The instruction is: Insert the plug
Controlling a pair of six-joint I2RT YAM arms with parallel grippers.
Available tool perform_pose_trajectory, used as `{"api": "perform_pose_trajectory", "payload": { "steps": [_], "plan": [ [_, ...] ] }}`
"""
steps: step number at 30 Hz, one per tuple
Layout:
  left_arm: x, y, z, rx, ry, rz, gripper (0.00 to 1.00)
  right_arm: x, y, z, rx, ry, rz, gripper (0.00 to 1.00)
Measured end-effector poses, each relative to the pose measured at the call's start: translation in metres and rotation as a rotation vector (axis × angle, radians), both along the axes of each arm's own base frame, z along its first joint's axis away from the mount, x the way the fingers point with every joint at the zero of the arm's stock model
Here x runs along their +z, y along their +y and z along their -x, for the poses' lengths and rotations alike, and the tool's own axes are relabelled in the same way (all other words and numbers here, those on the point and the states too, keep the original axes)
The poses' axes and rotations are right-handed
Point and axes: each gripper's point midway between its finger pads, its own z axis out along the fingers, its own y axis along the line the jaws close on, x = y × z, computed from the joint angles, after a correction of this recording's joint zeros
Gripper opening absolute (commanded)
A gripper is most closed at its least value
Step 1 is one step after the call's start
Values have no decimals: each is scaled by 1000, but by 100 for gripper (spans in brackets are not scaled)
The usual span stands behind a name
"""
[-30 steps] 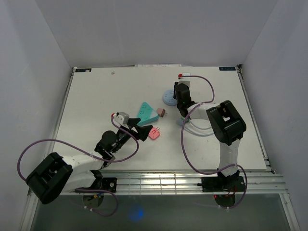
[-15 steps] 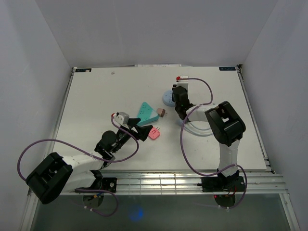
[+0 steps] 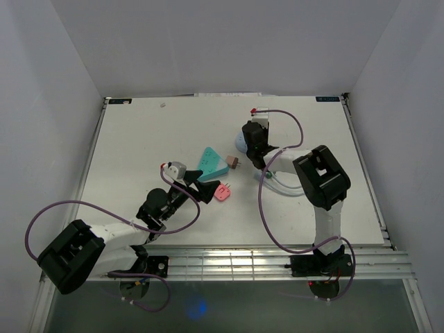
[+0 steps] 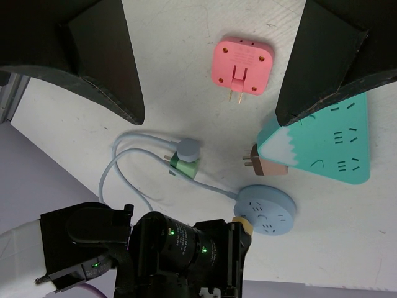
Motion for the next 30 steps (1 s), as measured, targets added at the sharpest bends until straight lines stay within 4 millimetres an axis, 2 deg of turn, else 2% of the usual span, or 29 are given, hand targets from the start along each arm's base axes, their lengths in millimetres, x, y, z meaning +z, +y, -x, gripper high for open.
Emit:
{"api": "perform_pose_trajectory", "payload": {
  "steps": [11,23,30],
  "plan": [
    [2,0,0,0,-6,5,98,-3,-2,8,-55,51,-27,8],
    [9,1,1,0,-23,20,98,-5,5,36,-54,58,17,8],
    [9,1,1,0,-24,20,98,-12,4,59,-58,52,29,8]
  ]
}}
